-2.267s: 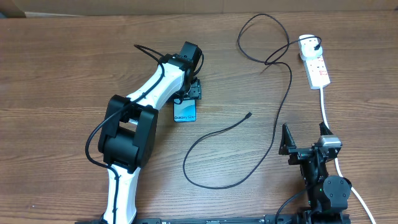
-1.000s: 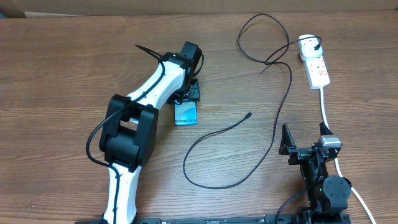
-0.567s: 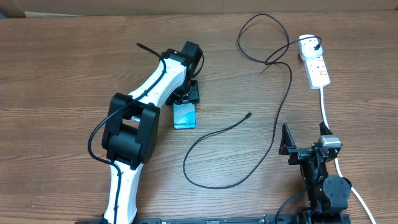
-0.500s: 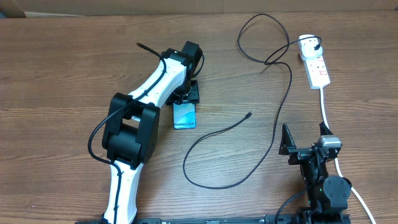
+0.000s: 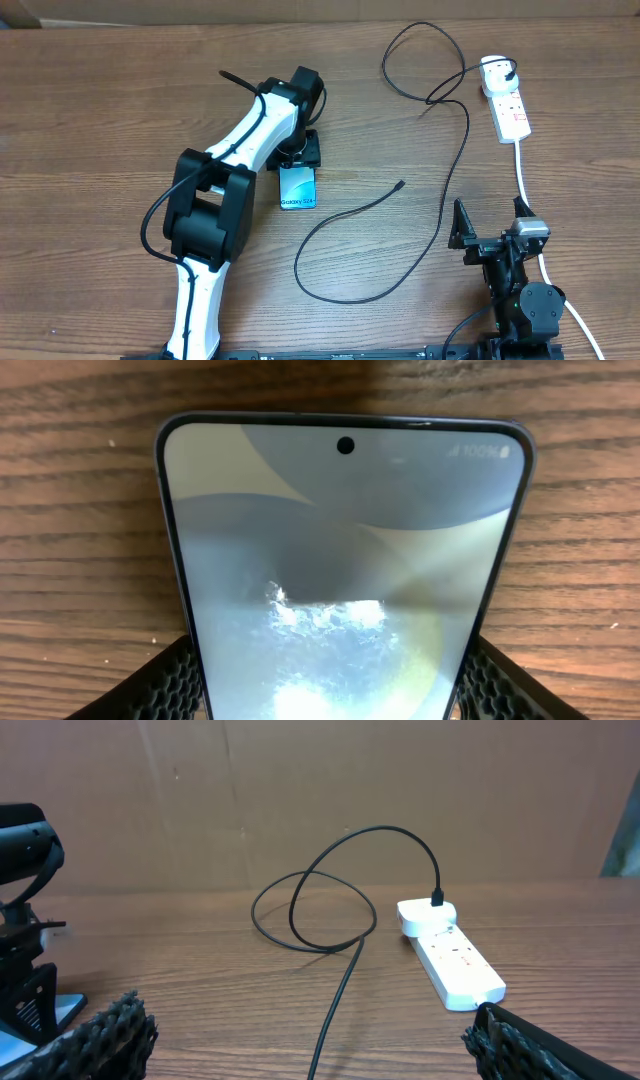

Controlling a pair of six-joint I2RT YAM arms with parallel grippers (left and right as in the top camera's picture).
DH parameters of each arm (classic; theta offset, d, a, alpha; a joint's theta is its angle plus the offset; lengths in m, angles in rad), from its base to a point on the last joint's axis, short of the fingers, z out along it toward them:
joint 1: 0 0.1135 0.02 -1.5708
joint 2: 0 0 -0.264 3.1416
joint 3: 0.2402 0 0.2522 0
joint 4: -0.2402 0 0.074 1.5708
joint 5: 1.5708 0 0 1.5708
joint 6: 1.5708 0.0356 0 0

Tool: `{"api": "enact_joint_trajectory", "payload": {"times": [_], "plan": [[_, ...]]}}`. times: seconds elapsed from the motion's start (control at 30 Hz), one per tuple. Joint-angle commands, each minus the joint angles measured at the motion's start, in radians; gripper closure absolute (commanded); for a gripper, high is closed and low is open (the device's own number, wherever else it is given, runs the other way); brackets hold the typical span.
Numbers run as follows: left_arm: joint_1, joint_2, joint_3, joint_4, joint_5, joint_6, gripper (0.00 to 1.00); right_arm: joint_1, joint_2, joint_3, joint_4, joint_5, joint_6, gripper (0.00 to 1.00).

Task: Plug charger to phone and switch on socket
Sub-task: 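Lift the phone with the left gripper and adjust the grip, then raise the phone upright with the left gripper, bottom edge toward the right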

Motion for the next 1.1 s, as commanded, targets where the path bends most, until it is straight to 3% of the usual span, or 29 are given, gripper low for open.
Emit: {"api": "enact_joint_trajectory", "payload": {"times": [0.0, 0.7, 1.07], "plan": [[0.021, 0.018, 0.021, -0.011, 0.035, 0.001, 0.50, 0.005, -0.008, -0.010, 0.005, 0.010, -0.004, 0.00], [0.044, 0.018, 0.153, -0.122, 0.068, 0.002, 0.49, 0.005, -0.008, -0.010, 0.005, 0.010, -0.004, 0.00], [0.069, 0.018, 0.157, -0.124, 0.324, 0.027, 0.47, 0.005, -0.008, -0.010, 0.005, 0.010, -0.004, 0.00]]}}
